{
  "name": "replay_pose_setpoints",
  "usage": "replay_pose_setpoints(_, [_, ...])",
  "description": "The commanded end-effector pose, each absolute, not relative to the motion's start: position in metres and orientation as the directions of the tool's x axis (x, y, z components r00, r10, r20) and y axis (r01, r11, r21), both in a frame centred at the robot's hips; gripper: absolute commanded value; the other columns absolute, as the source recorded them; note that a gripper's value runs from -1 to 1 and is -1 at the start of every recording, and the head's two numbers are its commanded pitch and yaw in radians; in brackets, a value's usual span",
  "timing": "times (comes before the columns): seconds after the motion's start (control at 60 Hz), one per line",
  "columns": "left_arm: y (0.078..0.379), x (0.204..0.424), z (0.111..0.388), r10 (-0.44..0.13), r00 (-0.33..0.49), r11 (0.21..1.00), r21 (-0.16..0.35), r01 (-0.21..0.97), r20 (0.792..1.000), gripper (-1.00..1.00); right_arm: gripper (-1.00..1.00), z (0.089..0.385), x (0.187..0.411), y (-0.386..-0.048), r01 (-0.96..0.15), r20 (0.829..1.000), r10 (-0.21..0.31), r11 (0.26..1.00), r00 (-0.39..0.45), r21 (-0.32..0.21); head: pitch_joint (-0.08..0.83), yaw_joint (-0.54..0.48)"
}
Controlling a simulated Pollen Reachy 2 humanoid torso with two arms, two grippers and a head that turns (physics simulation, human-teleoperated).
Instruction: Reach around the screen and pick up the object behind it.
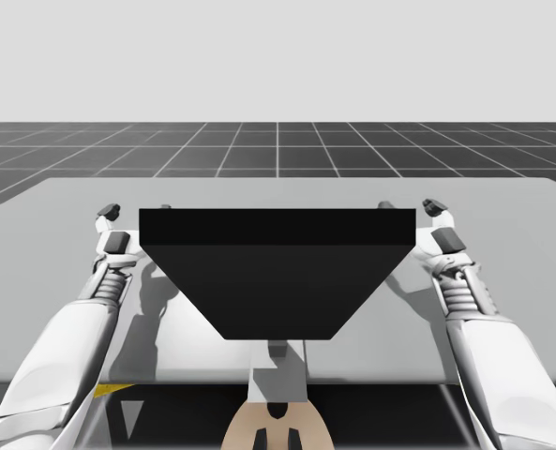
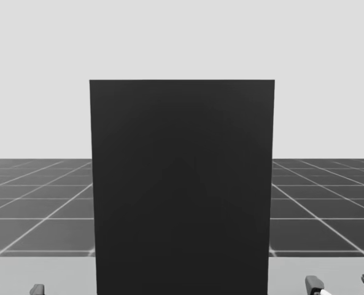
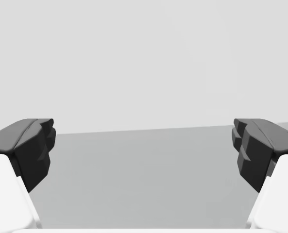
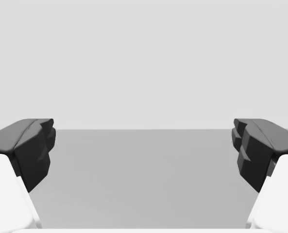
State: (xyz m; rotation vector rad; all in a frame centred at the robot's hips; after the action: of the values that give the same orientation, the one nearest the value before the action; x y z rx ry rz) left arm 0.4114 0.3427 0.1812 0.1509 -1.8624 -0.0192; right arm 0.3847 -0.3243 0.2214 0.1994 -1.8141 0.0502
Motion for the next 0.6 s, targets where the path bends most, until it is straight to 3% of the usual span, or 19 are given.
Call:
replay_pose_setpoints(0.017, [0.343,0.412,0.181,-0.115,-0.265,0.991,0.092,-0.098,0.957,-1.0,-1.0,0.22,0.383,-0.324,-0.134,0.962,-0.102,0.989,-0.255,0.069,-0.065,0.0])
replay_pose_setpoints(0.083, [0.345,0.413,0.181,-0.106,-0.223,0.992,0.087,-0.093,0.969,-1.0,-1.0,0.218,0.382,-0.325,-0.173,0.971,-0.114,0.982,-0.209,0.078,-0.062,0.0])
replay_pose_setpoints(0.15, [0.348,0.414,0.176,-0.09,-0.096,0.995,0.087,-0.039,0.991,-1.0,-1.0,0.213,0.384,-0.325,-0.209,0.982,-0.122,0.974,-0.148,0.089,-0.058,0.0])
replay_pose_setpoints(0.25, [0.35,0.411,0.169,-0.126,0.004,0.991,0.126,0.042,0.992,-1.0,-1.0,0.201,0.384,-0.323,-0.274,0.991,-0.111,0.958,-0.073,0.087,-0.053,0.0])
replay_pose_setpoints(0.45, [0.357,0.386,0.162,-0.143,0.085,0.968,0.122,0.218,0.986,-1.0,-1.0,0.169,0.372,-0.309,-0.44,0.998,-0.059,0.896,0.018,0.061,-0.022,0.0])
replay_pose_setpoints(0.6, [0.359,0.353,0.156,-0.198,0.091,0.864,0.13,0.486,0.976,-1.0,-1.0,0.16,0.351,-0.289,-0.665,0.997,-0.075,0.743,0.022,0.071,-0.007,-0.01])
